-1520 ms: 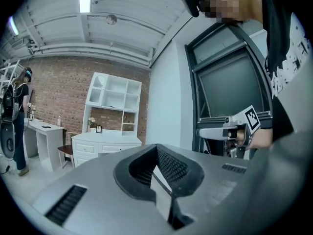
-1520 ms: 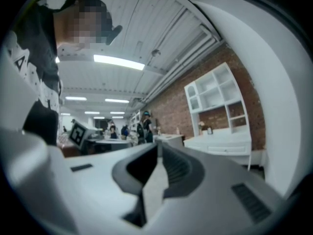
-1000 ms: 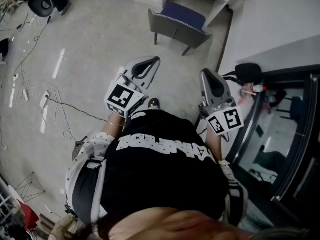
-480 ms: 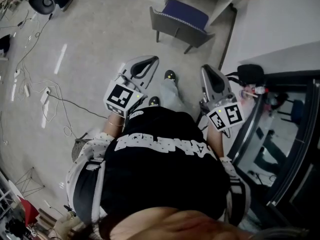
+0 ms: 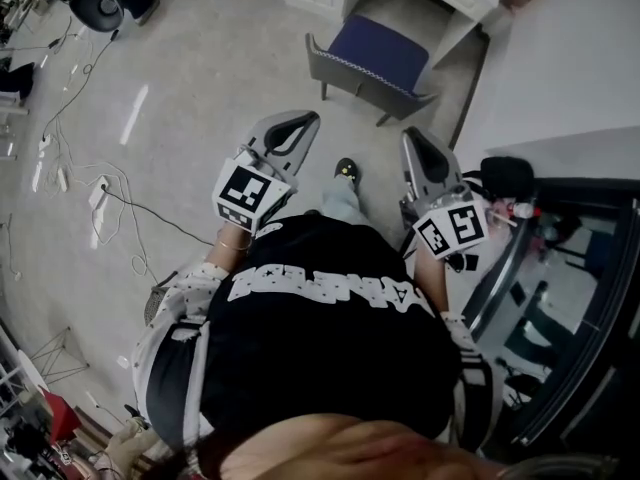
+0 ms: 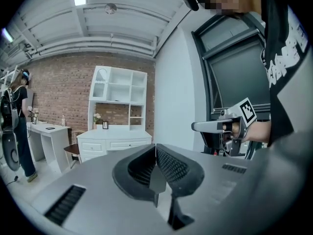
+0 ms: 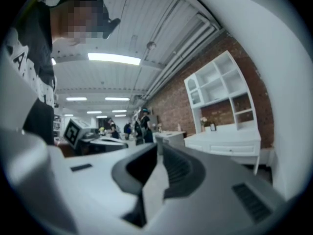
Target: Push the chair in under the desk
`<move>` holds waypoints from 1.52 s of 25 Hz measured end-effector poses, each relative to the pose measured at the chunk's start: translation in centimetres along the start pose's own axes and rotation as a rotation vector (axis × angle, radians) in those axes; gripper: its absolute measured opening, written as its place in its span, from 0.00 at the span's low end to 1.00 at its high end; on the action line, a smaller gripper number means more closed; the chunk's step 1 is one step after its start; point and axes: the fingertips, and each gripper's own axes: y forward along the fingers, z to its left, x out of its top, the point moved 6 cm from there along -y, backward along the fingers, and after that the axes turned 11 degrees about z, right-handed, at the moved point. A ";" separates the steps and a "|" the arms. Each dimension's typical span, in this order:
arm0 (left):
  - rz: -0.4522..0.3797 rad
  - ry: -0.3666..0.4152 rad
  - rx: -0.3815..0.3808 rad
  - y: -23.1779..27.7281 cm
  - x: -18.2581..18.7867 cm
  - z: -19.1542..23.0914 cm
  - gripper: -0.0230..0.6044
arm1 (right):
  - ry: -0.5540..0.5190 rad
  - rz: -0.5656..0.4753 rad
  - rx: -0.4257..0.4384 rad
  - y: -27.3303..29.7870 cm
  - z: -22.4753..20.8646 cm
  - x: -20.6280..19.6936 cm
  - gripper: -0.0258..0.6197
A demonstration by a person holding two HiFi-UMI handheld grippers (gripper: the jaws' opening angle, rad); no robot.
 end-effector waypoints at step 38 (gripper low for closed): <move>0.447 0.267 0.017 18.7 -4.2 6.2 0.29 | -0.003 0.339 0.052 10.5 -14.1 -6.9 0.27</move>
